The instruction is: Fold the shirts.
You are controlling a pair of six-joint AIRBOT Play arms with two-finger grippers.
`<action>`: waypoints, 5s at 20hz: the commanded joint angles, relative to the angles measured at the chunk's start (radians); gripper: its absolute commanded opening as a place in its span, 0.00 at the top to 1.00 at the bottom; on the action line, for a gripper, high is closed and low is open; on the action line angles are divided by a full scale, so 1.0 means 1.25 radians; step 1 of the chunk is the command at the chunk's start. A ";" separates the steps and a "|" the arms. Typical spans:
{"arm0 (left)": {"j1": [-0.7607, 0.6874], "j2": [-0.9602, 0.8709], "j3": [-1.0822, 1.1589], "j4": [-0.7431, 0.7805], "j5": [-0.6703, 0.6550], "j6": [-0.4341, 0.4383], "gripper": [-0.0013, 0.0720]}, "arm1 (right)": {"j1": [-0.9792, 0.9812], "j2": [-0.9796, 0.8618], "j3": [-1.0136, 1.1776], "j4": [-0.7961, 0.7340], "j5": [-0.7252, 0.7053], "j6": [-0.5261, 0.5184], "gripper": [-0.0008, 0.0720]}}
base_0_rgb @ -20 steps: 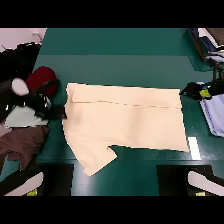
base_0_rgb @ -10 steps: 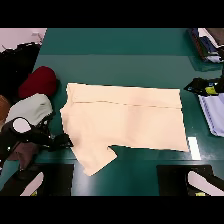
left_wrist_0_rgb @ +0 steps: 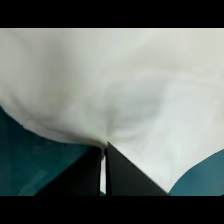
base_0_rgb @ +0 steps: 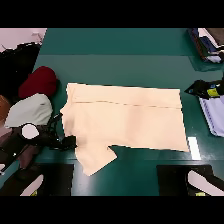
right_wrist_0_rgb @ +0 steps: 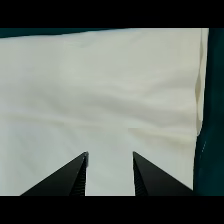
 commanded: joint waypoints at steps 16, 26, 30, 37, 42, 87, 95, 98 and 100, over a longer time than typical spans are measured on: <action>-0.013 0.001 0.143 -0.023 0.032 0.027 0.95 | -0.304 0.180 -0.567 -0.175 0.077 0.022 0.34; -0.013 0.001 0.213 0.044 -0.001 0.027 0.95 | -0.288 0.180 -0.433 -0.098 0.124 0.006 0.97; -0.010 -0.016 0.338 0.145 0.030 0.009 0.95 | -0.177 0.176 -0.264 -0.100 0.104 0.023 0.97; 0.013 -0.247 0.502 0.167 0.216 0.049 0.95 | -0.041 -0.043 -0.015 -0.099 0.054 0.044 0.97; 0.013 -0.484 0.641 0.173 0.301 0.069 0.95 | 0.002 -0.222 0.136 -0.097 -0.016 0.058 0.97; -0.298 -0.879 0.952 -0.031 0.309 0.110 0.95 | 0.329 -0.276 0.504 0.405 -0.022 -0.122 0.97; -0.191 -0.853 1.081 -0.009 0.148 0.110 0.95 | 0.433 -0.276 0.513 0.404 -0.108 -0.124 0.97; -0.086 -0.755 1.115 0.075 0.114 0.110 0.95 | 0.491 -0.291 0.513 0.405 -0.168 -0.125 0.97; -0.004 -0.669 1.122 0.132 0.096 0.111 0.95 | 0.552 -0.321 0.513 0.406 -0.223 -0.125 0.97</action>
